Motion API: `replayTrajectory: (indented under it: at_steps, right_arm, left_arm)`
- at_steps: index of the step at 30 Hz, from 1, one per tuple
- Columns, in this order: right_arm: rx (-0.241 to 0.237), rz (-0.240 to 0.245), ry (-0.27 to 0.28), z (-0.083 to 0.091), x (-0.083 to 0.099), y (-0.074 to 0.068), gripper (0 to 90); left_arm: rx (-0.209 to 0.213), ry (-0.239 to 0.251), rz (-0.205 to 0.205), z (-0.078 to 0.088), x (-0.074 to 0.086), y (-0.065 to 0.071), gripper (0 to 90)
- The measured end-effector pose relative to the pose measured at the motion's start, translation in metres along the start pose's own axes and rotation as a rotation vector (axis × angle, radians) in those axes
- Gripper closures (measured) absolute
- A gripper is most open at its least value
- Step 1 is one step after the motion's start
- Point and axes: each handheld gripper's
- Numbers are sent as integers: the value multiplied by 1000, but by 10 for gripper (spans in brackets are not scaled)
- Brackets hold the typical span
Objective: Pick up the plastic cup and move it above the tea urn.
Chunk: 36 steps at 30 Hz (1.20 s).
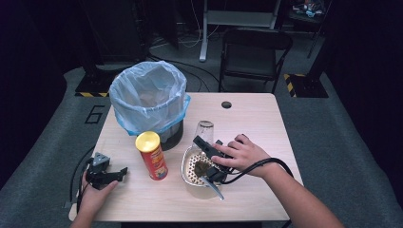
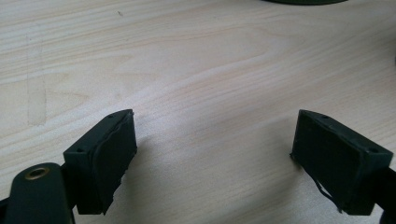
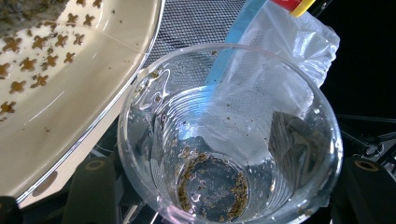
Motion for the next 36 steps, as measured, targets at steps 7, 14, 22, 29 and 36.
replayTrajectory:
  at_steps: [7, 14, 22, 29, 36]
  right_arm:
    - [4, -19, 9, -1, -1, -1, 343]
    - [16, -58, 23, 0, 4, 7, 343]
    - [125, -348, -8, 1, 10, 15, 341]
    - [129, -738, 4, 4, 16, 21, 337]
    - [16, -1209, 125, 7, 33, 36, 329]
  left_arm:
    - [-1, 1, -1, 0, 0, 0, 135]
    - [0, 0, 0, 0, 0, 0, 135]
    - [0, 0, 0, 0, 0, 0, 135]
    - [0, 0, 0, 0, 0, 0, 135]
    - [0, 0, 0, 0, 0, 0, 135]
Point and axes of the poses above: each handheld gripper's, and its own axes: z roughly backward along the jaws, x roughly out of its underside, y roughly to its right, and after that the axes turned 7 degrees about -y, right-handed
